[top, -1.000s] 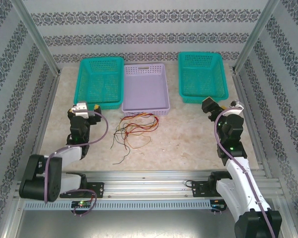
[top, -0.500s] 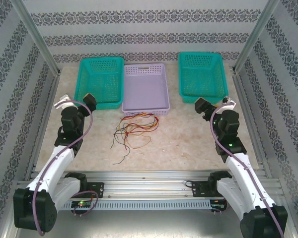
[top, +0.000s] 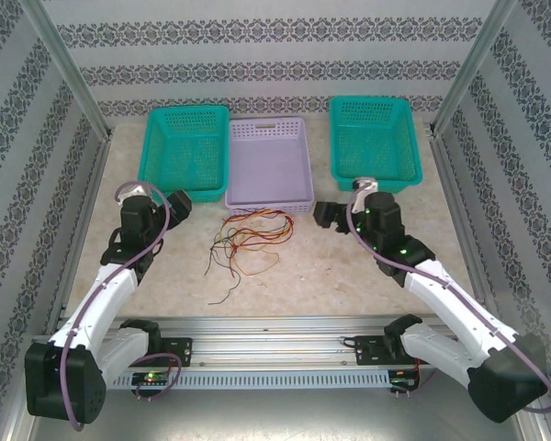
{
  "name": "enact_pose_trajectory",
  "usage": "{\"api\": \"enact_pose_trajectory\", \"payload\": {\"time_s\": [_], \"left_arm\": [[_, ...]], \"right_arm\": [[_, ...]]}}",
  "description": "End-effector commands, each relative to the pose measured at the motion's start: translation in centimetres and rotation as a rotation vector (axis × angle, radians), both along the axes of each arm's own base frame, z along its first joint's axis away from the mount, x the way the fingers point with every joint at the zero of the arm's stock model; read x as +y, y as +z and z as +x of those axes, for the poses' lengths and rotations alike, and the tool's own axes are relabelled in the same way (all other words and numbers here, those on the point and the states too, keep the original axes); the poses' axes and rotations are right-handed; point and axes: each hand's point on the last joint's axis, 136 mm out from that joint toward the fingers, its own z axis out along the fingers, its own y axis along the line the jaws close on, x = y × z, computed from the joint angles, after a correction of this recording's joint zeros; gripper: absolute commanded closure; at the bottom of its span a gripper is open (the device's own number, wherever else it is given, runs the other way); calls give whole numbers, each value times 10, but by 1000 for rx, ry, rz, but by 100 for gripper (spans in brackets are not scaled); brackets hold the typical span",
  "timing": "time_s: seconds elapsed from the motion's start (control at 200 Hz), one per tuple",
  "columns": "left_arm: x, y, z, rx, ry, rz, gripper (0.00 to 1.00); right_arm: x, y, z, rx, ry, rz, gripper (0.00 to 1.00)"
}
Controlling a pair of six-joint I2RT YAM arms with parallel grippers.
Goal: Untangle the cables
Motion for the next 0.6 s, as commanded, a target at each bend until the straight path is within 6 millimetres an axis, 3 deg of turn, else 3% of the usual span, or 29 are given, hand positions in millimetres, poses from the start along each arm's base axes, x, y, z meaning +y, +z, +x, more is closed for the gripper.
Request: {"api": "enact_pose_trajectory", "payload": {"time_s": [0.0, 0.24, 0.39, 0.595], "left_arm": [[-15, -25, -18, 103, -68, -12, 0], [-46, -34, -40, 128, -183, 36, 0], [-61, -45, -51, 150, -241, 80, 0], [-77, -59, -57, 160, -305, 123, 0]], "right_arm": [[22, -10, -13, 37, 80, -57, 2], [69, -56, -27, 123, 172, -86, 2], [86, -85, -20, 200, 181, -74, 8], [92, -100, 4, 196, 136, -123, 14]]}}
